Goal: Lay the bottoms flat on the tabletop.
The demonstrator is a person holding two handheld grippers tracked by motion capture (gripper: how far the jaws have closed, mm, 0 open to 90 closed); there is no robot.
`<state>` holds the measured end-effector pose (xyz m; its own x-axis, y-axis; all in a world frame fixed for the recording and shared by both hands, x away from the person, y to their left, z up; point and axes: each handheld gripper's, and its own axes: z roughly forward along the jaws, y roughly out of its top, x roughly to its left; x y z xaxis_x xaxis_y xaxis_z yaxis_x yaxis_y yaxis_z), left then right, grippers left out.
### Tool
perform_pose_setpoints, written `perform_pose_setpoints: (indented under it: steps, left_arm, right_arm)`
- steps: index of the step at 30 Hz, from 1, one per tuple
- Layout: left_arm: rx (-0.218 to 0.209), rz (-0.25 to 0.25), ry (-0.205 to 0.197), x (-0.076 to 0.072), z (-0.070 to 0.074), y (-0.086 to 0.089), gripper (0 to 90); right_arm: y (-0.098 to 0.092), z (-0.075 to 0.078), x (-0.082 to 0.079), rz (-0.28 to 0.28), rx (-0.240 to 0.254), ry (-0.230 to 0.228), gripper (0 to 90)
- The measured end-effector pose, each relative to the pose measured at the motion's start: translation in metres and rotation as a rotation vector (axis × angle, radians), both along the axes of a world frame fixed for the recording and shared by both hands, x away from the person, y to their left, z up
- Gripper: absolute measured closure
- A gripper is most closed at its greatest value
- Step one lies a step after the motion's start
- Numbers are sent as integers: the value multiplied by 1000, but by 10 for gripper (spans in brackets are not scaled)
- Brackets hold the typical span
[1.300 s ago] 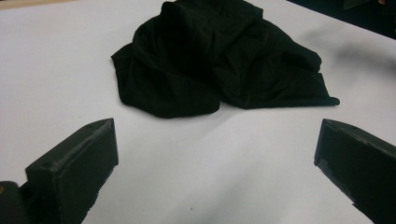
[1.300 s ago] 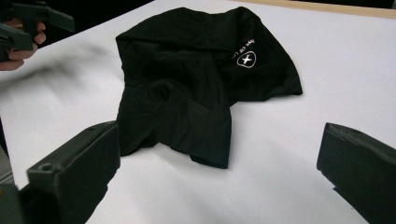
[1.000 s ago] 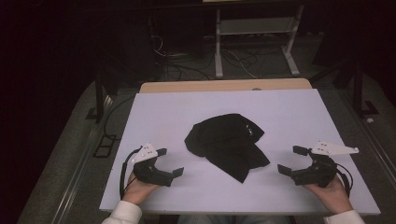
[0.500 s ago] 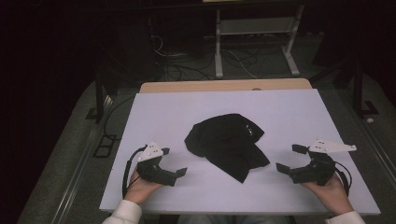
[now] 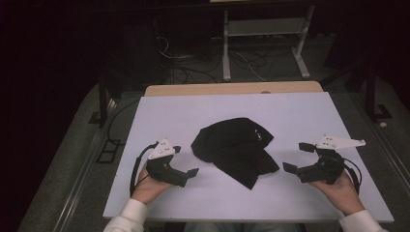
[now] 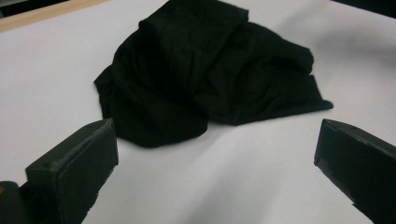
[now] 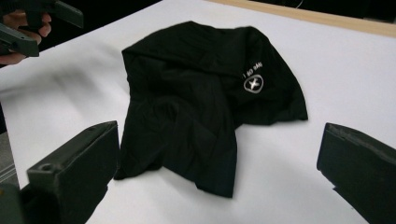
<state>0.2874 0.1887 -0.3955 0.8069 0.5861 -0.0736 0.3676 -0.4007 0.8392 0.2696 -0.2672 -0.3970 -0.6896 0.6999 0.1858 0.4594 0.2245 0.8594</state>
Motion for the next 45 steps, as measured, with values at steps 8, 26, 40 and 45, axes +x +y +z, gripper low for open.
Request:
perform_pose_setpoints:
  steps: [8, 26, 40, 45]
  left_arm:
    - [9, -17, 0, 11, 8, -7, 0]
    - [-4, -26, -16, 34, 9, -17, 0]
    - [-32, -5, 12, 51, -4, -21, 0]
    - [-48, 6, 28, 56, -9, -25, 0]
  right_arm:
    - [11, 10, 10, 25, -4, -12, 0]
    - [44, -1, 34, 78, 0, 3, 0]
    - [57, -19, 52, 97, -26, 48, 0]
    - [58, -25, 58, 89, -42, 71, 0]
